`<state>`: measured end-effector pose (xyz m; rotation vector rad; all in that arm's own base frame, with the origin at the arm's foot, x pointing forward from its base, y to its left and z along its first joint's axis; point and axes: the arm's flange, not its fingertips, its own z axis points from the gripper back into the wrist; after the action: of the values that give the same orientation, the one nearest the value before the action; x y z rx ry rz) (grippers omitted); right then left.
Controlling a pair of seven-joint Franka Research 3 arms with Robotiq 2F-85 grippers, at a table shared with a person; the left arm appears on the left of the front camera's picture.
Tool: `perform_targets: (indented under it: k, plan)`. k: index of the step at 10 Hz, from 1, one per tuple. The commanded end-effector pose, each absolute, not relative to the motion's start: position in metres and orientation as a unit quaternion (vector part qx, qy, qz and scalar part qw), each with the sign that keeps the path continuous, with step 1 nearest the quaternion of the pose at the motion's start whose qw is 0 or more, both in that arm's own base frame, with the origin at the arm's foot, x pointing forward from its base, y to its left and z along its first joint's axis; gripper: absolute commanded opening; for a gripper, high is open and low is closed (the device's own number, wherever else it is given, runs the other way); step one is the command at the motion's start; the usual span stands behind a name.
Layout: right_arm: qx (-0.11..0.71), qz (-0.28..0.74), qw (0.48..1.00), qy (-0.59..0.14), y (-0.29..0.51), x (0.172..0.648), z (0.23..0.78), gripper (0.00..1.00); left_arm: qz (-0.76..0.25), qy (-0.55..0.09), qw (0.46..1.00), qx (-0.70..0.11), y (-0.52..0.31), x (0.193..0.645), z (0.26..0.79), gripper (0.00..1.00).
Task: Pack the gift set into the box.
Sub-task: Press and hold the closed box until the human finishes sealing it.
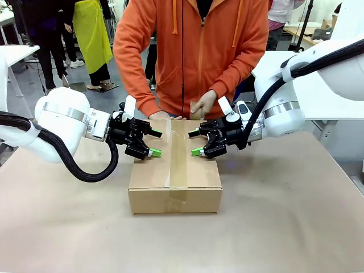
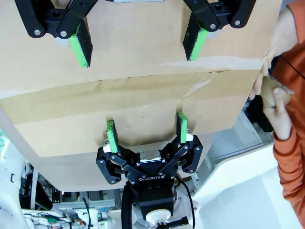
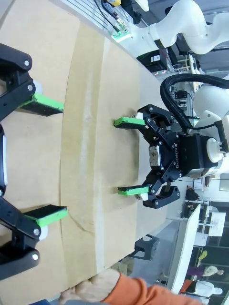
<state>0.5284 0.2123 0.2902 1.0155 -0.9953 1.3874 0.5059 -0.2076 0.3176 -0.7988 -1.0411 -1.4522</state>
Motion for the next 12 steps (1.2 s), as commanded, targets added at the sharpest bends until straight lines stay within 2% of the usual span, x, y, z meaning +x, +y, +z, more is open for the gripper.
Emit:
perform_targets:
  k: [1,7,8,10,12]
  plan:
    - [0.422,0.589,0.545,-0.422,0.212,0.527,0.288,1.0,-0.622,-0.443,0.552,-0.336,-0.206,0.504,0.314,1.0]
    - [0.428,0.585,0.546,-0.42,0.212,0.529,0.29,1.0,-0.616,-0.441,0.558,-0.339,-0.208,0.506,0.318,1.0]
    - [0.451,0.554,0.552,-0.431,0.193,0.521,0.313,1.0,-0.618,-0.456,0.532,-0.356,-0.185,0.49,0.341,1.0]
    - [0.459,0.501,0.526,-0.512,0.116,0.492,0.363,1.0,-0.574,-0.54,0.468,-0.4,-0.105,0.446,0.374,1.0]
    - [0.395,0.433,0.533,-0.611,0.04,0.455,0.374,1.0,-0.52,-0.6,0.461,-0.395,-0.024,0.408,0.36,1.0]
